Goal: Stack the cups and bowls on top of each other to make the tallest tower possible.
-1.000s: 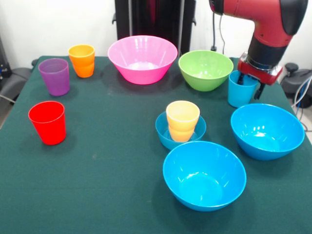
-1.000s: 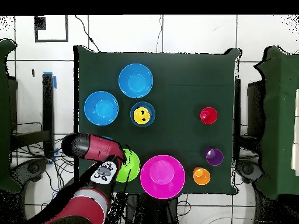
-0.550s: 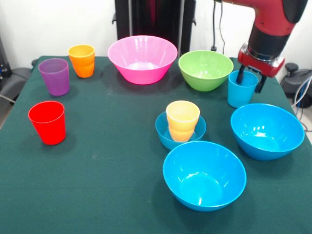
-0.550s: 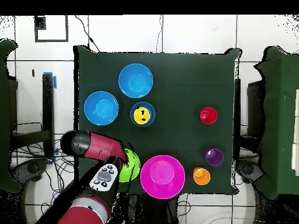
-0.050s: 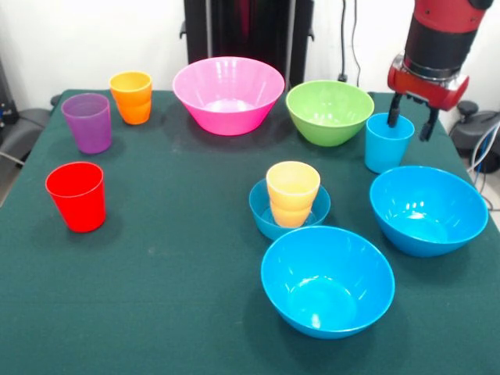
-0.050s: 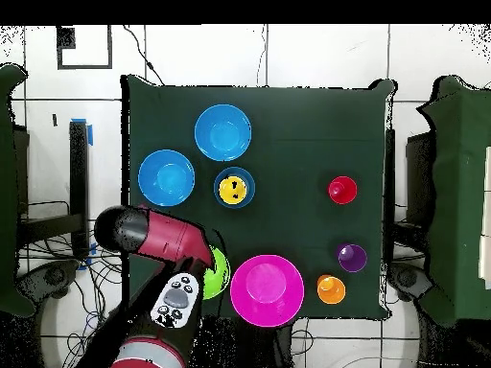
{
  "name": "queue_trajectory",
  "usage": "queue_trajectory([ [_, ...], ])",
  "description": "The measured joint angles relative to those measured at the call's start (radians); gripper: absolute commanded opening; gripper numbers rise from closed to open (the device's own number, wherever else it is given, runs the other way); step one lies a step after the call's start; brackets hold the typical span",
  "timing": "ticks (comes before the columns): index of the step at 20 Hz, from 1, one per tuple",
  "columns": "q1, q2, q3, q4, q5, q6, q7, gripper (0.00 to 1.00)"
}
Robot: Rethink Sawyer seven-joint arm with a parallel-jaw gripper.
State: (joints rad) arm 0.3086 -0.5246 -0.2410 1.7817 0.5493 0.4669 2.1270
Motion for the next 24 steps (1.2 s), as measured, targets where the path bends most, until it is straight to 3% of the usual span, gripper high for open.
queue_trajectory([
  [24,0.035,0.005,-0.078,-0.063,-0.011,0.045,0.000,1.00],
])
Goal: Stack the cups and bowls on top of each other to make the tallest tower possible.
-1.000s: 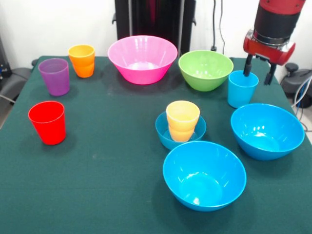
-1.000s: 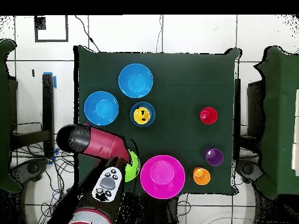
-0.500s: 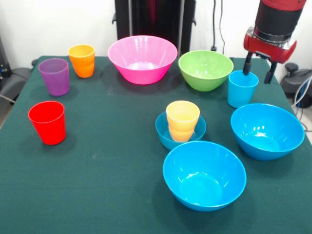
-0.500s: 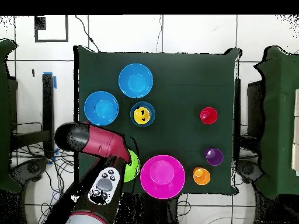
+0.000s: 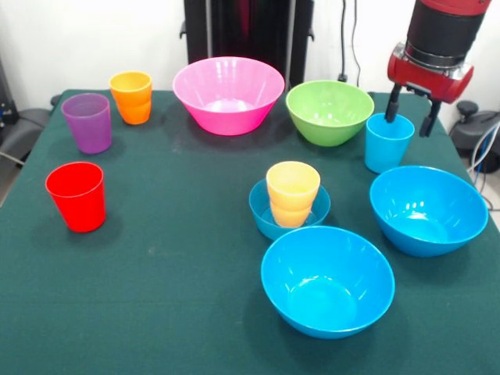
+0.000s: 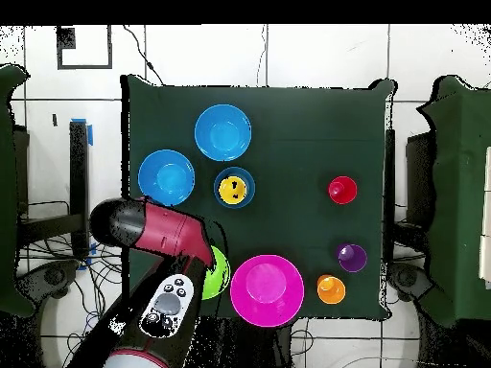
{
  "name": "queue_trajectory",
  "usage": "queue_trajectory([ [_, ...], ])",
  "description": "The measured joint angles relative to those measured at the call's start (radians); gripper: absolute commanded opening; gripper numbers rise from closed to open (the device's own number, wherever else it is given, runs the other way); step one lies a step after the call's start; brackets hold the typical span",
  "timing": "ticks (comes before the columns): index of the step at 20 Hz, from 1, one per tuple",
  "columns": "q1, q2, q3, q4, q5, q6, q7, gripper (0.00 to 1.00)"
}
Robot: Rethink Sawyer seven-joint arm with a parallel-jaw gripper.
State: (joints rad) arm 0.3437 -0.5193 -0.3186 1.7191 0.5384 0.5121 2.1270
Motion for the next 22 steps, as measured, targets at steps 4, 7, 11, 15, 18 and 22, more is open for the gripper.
queue_trajectory([
  [4,-0.009,-0.001,0.016,0.004,0.002,0.000,0.000,1.00],
  [7,-0.014,0.000,0.025,0.011,0.003,0.000,0.000,1.00],
  [11,-0.019,0.001,0.034,0.017,0.002,0.000,0.000,1.00],
  [15,-0.022,0.013,0.036,0.017,0.002,0.000,0.000,1.00],
  [18,-0.025,0.031,0.037,0.017,0.002,0.000,0.000,1.00],
  [22,-0.032,0.063,0.037,0.016,0.003,0.000,0.000,1.00],
])
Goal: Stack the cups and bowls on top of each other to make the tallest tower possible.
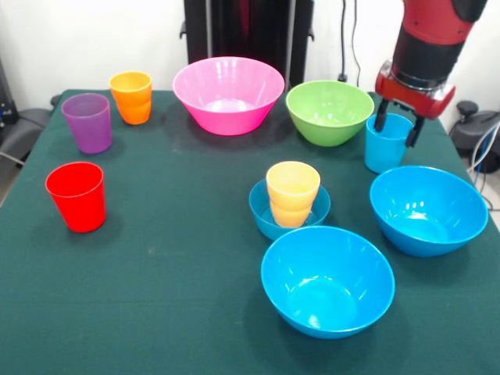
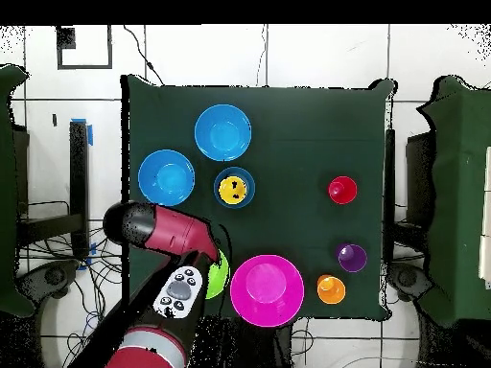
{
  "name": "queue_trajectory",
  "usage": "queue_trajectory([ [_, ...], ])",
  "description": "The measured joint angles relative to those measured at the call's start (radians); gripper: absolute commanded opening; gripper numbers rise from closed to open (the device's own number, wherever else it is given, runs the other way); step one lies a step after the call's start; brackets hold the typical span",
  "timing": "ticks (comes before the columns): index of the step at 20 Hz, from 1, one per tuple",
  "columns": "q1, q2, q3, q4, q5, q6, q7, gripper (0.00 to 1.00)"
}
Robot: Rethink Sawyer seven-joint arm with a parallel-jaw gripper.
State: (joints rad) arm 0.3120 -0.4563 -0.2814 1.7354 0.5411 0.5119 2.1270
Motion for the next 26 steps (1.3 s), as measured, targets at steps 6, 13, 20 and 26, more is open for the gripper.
queue_trajectory([
  [6,-0.008,0.031,0.000,0.000,0.000,0.000,0.000,1.00],
  [13,-0.025,0.064,0.012,0.000,0.000,0.000,0.000,1.00],
  [20,-0.035,0.071,0.035,0.000,0.001,0.000,0.000,0.00],
  [26,-0.039,0.070,0.047,0.001,0.000,0.001,0.000,0.00],
])
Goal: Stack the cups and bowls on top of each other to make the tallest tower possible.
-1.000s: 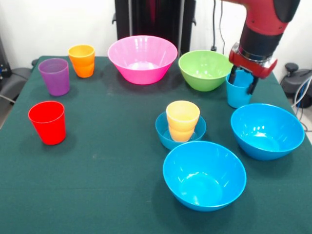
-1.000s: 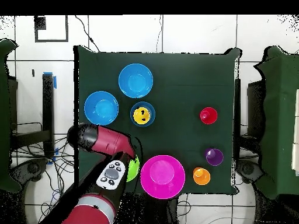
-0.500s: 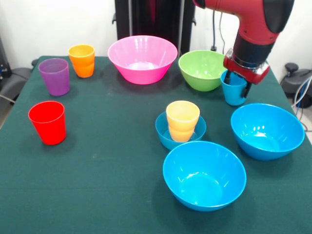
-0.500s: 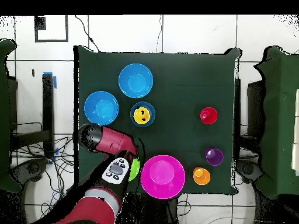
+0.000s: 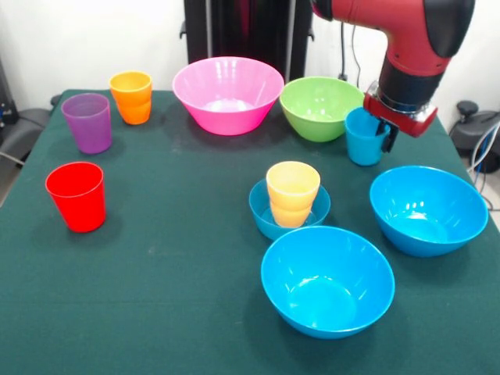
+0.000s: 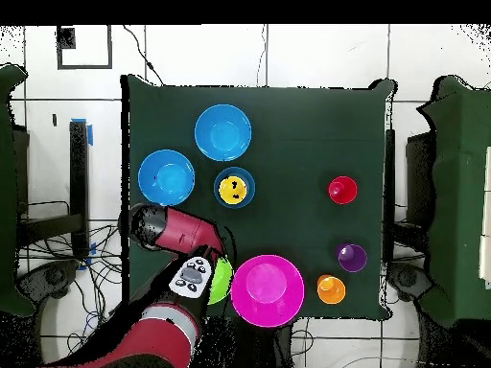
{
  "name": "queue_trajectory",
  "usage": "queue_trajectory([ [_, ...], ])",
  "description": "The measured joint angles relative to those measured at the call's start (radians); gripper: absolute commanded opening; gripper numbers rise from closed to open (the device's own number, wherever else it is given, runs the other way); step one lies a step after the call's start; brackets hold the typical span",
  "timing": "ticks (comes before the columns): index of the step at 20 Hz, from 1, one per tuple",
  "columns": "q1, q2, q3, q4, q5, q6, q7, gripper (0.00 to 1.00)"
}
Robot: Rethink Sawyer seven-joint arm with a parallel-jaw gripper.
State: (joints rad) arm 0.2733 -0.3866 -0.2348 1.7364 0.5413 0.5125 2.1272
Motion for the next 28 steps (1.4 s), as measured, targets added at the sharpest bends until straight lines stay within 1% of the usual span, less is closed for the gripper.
queue_trajectory([
  [6,0.000,-0.002,-0.002,0.000,0.000,0.012,0.000,0.00],
  [10,0.016,-0.009,-0.020,-0.003,-0.001,0.055,0.000,0.00],
  [12,0.034,-0.022,-0.040,-0.012,-0.011,0.106,0.000,0.00],
  [17,0.055,-0.053,-0.072,-0.035,-0.032,0.181,0.000,0.00],
  [20,0.070,-0.078,-0.102,-0.063,-0.058,0.211,0.000,0.00],
  [22,0.083,-0.093,-0.133,-0.093,-0.089,0.213,0.000,0.00],
  [24,0.088,-0.098,-0.147,-0.108,-0.105,0.213,0.000,0.00],
  [28,0.101,-0.116,-0.189,-0.159,-0.161,0.214,0.000,0.00],
])
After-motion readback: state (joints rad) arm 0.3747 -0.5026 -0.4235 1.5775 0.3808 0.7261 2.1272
